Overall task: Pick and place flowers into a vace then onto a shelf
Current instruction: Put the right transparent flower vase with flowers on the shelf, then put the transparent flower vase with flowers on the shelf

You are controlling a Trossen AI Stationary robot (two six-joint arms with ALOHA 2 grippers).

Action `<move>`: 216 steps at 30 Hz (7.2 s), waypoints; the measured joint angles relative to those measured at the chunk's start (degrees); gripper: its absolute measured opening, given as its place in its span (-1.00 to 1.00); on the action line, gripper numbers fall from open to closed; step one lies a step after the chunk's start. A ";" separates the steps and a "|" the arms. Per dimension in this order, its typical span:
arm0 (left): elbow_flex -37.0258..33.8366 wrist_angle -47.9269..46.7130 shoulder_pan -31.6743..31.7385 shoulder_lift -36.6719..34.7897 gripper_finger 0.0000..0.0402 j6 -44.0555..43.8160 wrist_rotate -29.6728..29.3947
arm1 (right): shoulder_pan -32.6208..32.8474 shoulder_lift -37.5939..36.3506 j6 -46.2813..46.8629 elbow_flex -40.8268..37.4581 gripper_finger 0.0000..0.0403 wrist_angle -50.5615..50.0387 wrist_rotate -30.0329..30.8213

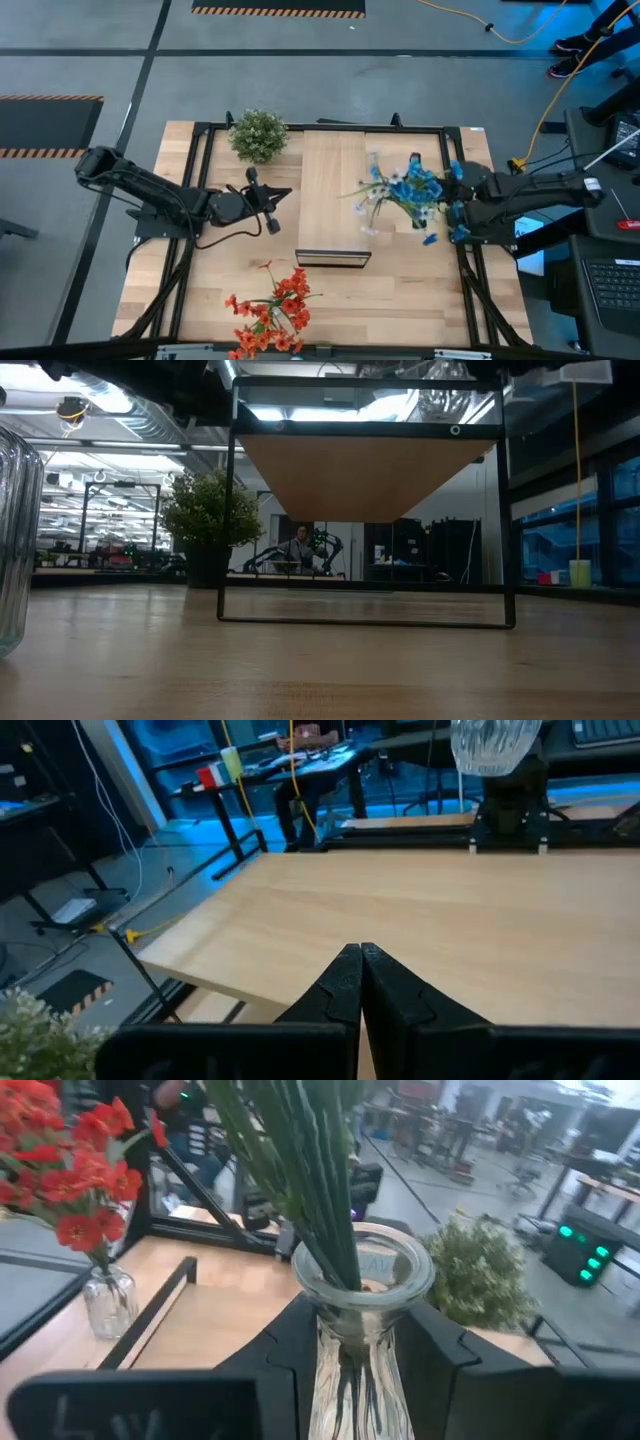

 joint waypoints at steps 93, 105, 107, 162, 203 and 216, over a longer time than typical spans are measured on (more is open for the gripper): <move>0.00 -1.79 1.56 0.02 -0.98 0.41 5.92 | -32.21 39.78 0.52 13.29 0.08 18.11 -28.88; 0.00 -1.79 1.54 0.02 -0.98 0.40 5.91 | -32.58 39.76 0.51 13.29 0.18 17.40 -26.49; 0.00 -1.79 1.49 0.02 -0.98 0.41 5.93 | -32.89 39.61 0.70 13.30 0.18 16.19 -26.47; 0.00 -22.29 -9.50 -11.13 -0.40 -10.75 16.47 | -15.75 -5.77 12.23 -14.05 -0.97 6.85 -21.79; 0.00 -27.17 -27.02 -0.58 0.35 -32.77 25.83 | -10.41 -5.73 15.47 -14.05 -0.97 8.04 -19.51; 0.00 -14.71 -33.10 11.30 0.33 -41.62 25.78 | -7.91 -5.73 15.20 -14.08 -0.97 9.50 -17.28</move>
